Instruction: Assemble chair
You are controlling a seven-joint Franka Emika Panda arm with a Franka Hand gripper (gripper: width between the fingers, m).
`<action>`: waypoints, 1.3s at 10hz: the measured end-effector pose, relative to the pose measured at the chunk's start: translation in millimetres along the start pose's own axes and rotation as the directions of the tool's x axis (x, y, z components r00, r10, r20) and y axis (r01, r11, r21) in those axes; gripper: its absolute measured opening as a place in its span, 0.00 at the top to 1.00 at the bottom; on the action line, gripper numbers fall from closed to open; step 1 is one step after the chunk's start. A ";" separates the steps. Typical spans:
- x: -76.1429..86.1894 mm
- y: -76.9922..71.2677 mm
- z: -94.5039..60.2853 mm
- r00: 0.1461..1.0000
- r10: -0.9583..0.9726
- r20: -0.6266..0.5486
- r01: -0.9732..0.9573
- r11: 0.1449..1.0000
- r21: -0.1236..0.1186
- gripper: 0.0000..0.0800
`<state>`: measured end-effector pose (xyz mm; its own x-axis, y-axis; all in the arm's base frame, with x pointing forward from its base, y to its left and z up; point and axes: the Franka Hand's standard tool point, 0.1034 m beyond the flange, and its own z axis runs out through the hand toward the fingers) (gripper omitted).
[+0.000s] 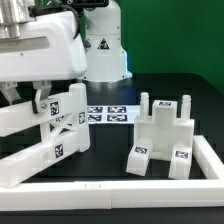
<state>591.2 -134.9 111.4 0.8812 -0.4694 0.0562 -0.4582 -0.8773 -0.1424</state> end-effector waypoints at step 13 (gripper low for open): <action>-16.6 10.0 19.0 0.988 -0.124 0.086 0.138 0.975 -0.174 0.64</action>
Offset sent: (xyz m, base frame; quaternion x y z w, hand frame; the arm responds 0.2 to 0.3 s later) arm 0.0016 -0.0274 -0.0049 0.1246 0.0066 0.0146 0.9921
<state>574.1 -134.0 90.4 0.9381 -0.3462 -0.0119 -0.3455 -0.9375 0.0409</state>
